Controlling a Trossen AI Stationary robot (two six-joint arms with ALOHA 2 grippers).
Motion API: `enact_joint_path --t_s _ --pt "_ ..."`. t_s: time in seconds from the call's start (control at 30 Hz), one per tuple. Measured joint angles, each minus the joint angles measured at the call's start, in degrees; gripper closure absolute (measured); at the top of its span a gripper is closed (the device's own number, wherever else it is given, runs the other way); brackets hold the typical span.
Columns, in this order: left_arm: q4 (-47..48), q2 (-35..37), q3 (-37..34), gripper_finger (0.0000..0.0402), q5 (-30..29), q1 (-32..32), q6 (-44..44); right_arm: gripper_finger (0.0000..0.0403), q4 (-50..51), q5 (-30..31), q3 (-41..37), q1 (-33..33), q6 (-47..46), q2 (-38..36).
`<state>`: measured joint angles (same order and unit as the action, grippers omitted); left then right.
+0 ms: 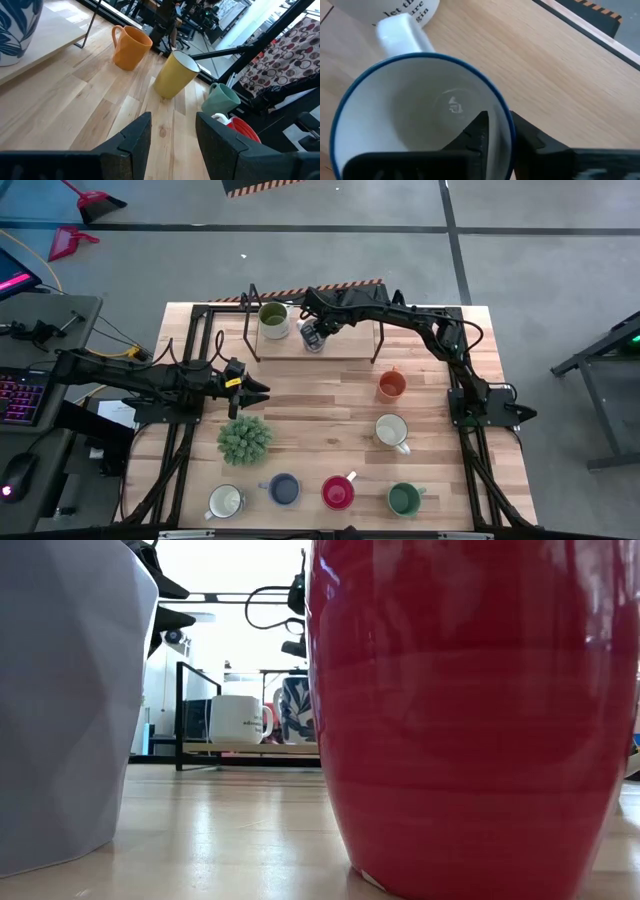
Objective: Place coffee mugs
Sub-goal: Put the top blue mug on the shelf
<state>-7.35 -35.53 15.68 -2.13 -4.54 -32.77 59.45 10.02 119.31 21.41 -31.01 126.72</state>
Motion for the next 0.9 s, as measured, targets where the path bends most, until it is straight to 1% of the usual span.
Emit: enact_joint_path --t_s 0.2,0.5,0.63,0.8,0.9 --pt "0.0 0.0 0.0 0.0259 0.0 -0.01 0.0 0.0329 -1.78 0.04 -0.02 0.02 1.44 0.0" --pt "-0.01 0.01 0.0 0.0259 0.0 -0.02 -0.02 0.0302 -3.02 0.09 -0.02 0.33 2.89 -0.15" --pt "0.02 0.0 0.0 0.0259 0.0 -0.01 -0.02 0.0295 -4.17 0.52 0.01 0.43 3.37 -0.78" --pt "0.6 0.0 0.0 0.0259 0.0 -0.02 -0.02 0.0295 -3.73 0.7 2.21 0.43 5.04 -0.79" --pt "0.71 0.0 0.0 0.0259 0.0 -0.02 -0.01 0.0295 -3.17 0.94 4.81 0.42 6.23 -0.79"
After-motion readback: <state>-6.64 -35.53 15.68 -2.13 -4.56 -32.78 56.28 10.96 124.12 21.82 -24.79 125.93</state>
